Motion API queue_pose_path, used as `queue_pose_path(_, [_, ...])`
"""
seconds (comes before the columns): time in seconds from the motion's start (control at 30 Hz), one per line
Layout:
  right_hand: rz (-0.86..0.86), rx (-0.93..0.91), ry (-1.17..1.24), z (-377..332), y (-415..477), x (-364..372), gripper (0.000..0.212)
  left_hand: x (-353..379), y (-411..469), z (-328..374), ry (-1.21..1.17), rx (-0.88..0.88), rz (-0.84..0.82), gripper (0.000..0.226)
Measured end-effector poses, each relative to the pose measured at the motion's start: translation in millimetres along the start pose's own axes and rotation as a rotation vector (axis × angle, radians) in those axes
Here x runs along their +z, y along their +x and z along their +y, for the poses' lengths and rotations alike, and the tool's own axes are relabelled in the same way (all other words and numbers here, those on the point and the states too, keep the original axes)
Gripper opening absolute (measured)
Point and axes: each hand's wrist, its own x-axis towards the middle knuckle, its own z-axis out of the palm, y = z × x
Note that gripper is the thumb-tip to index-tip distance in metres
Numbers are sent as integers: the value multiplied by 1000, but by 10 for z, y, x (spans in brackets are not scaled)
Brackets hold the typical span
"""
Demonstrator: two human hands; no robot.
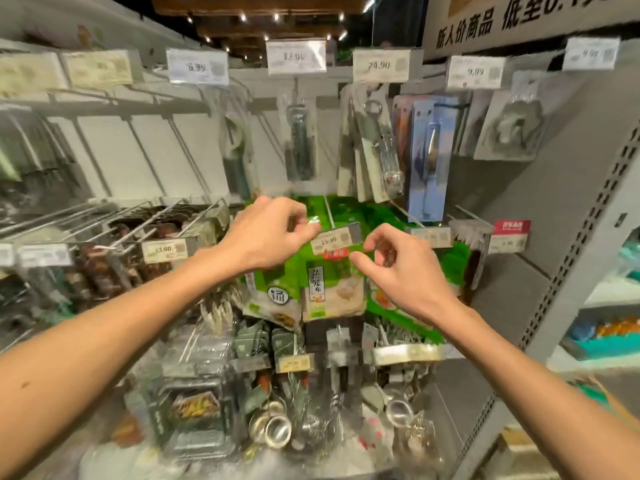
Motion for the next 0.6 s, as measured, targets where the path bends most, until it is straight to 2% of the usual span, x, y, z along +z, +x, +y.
queue_pose_path(0.1, [-98, -71, 4, -206, -586, 202, 23, -181, -748, -35, 36, -17, -117, 38])
queue_pose_path(0.2, [-228, -151, -24, -399, -1121, 565, 38, -324, -1565, -182, 65, -82, -282, 35])
queue_pose_path(0.3, [-394, -247, 6, -697, -1696, 1146, 44, -409, -2587, -462, 38, -232, -386, 36])
queue_pose_path(0.43, [-612, -351, 103, -1239, -2310, 1963, 48, -571, -4006, -771, -14, -549, -275, 32])
queue_pose_path(0.53, [-742, -437, 178, -1784, -2591, 2533, 42, -783, -4912, -976, 90, -833, -220, 42])
queue_pose_path(0.6, [-811, -501, 199, -2174, -2744, 2948, 42, -945, -5444, -1155, 169, -945, -149, 38])
